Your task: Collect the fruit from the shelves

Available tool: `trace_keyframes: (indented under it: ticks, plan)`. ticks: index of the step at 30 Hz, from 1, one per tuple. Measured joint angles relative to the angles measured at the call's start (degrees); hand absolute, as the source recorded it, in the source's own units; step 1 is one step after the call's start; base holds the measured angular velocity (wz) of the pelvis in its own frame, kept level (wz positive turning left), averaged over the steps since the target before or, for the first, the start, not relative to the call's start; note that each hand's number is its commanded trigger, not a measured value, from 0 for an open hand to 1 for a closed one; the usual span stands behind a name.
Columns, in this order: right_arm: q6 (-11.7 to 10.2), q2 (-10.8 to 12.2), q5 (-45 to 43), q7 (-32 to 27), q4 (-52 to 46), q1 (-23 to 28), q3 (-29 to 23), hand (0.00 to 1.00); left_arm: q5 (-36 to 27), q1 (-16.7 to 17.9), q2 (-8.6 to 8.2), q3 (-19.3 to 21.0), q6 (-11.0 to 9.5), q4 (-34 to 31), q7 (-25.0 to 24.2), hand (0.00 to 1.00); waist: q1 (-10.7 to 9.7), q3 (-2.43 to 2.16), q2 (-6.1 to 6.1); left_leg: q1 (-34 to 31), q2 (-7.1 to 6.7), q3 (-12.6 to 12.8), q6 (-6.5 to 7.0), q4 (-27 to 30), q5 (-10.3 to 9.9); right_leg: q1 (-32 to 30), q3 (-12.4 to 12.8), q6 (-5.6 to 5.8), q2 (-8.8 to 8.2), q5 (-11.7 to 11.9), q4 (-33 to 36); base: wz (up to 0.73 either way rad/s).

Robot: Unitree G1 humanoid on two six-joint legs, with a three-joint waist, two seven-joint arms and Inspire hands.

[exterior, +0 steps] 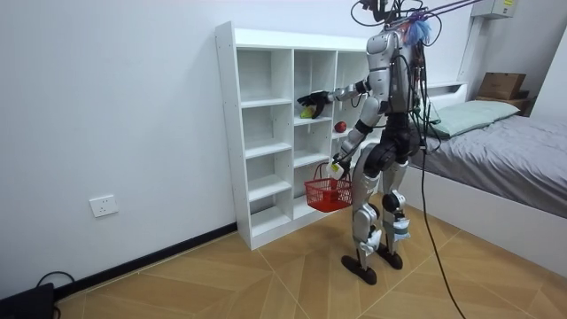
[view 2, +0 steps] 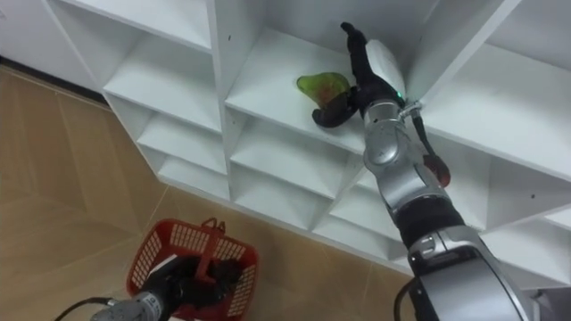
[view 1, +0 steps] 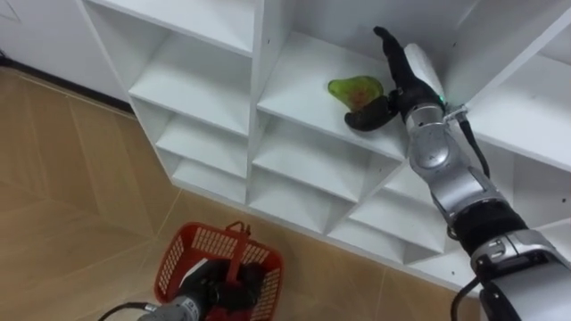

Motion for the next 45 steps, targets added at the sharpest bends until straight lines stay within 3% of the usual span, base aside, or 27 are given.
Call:
trace_keyframes:
  ticks: [8, 9, 11, 12, 14, 15, 23, 27, 45]
  plan:
    - [-1.43, -0.25, 0.04, 0.11, 2.28, -0.56, 0.07, 0.02, -0.27, -1.43, 0.26, -0.64, -0.04, 1.41, 0.2, 1.0, 0.04, 0.01, 0.0, -0.17, 0.15, -0.2, -0.14, 0.04, 0.19, -0.11, -0.77, -0.11, -0.01, 0.07, 0.32, 0.0]
    - [-1.64, -0.33, 0.08, 0.46, 2.47, -0.55, 0.14, 0.12, -0.27, -1.52, 0.25, -0.63, -0.04, 1.41, 0.58, 1.0, 0.2, 0.01, 0.0, -0.16, 0.15, -0.21, -0.14, 0.06, 0.19, -0.09, -0.79, -0.13, -0.01, 0.08, 0.33, 0.0]
    - [-1.67, -0.4, 0.26, 1.33, 2.71, -0.56, 0.24, 0.53, -0.37, -1.62, 0.46, -0.62, -0.04, 1.41, 0.74, 1.0, 0.18, 0.01, 0.0, -0.17, 0.16, -0.2, -0.13, 0.07, 0.2, -0.09, -0.77, -0.16, -0.01, 0.1, 0.34, 0.0]
    - [-1.67, -0.4, 0.55, 1.83, 2.8, -0.56, 0.28, 0.6, -0.39, -1.69, 0.54, -0.62, -0.04, 1.41, 0.8, 1.0, 0.19, 0.0, -0.01, -0.17, 0.17, -0.21, -0.14, 0.09, 0.2, -0.08, -0.76, -0.17, -0.01, 0.11, 0.35, 0.0]
    - [-1.67, -0.43, 0.84, 2.49, 3.03, -0.56, 0.48, 0.97, -0.39, -1.78, 0.55, -0.62, -0.04, 1.41, 0.93, 1.0, 0.18, 0.0, -0.01, -0.17, 0.19, -0.2, -0.15, 0.11, 0.22, -0.08, -0.75, -0.2, -0.02, 0.12, 0.36, 0.0]
    - [-1.67, -0.49, 0.99, 3.06, 3.16, -0.56, 0.64, 1.0, -0.39, -1.87, 0.64, -0.62, -0.03, 1.41, 1.02, 1.0, 0.18, 0.0, -0.01, -0.17, 0.21, -0.2, -0.16, 0.11, 0.24, -0.08, -0.74, -0.23, -0.03, 0.14, 0.37, 0.0]
    - [-1.61, -0.59, 2.41, 4.65, 4.69, -0.58, 0.89, 1.0, -0.39, -2.43, 0.69, -0.62, -0.04, 1.4, 1.26, 1.0, 0.49, -0.01, -0.02, -0.17, 0.21, -0.18, -0.18, 0.39, 0.45, -0.09, -0.43, -0.34, -0.01, 0.21, 0.51, 0.0]
    - [-1.59, -2.17, 2.44, 3.53, 5.63, -0.62, 1.3, 1.0, -0.41, -2.69, 0.68, -1.1, -0.04, 1.4, 1.31, 1.0, 1.99, -0.02, -0.03, -0.16, 0.21, -0.23, -0.17, 0.36, 0.45, -0.07, -0.51, -0.34, -0.06, 0.21, 0.52, 0.0]
    - [-1.6, -2.14, 6.41, 5.07, 6.07, -0.6, 1.82, 1.0, -2.67, -2.81, 0.96, -1.33, -0.03, 1.41, 2.25, 1.0, 2.0, -0.02, -0.03, -0.15, 0.19, -0.2, -0.17, 0.35, 0.45, -0.08, -0.52, -0.34, -0.04, 0.21, 0.5, 0.0]
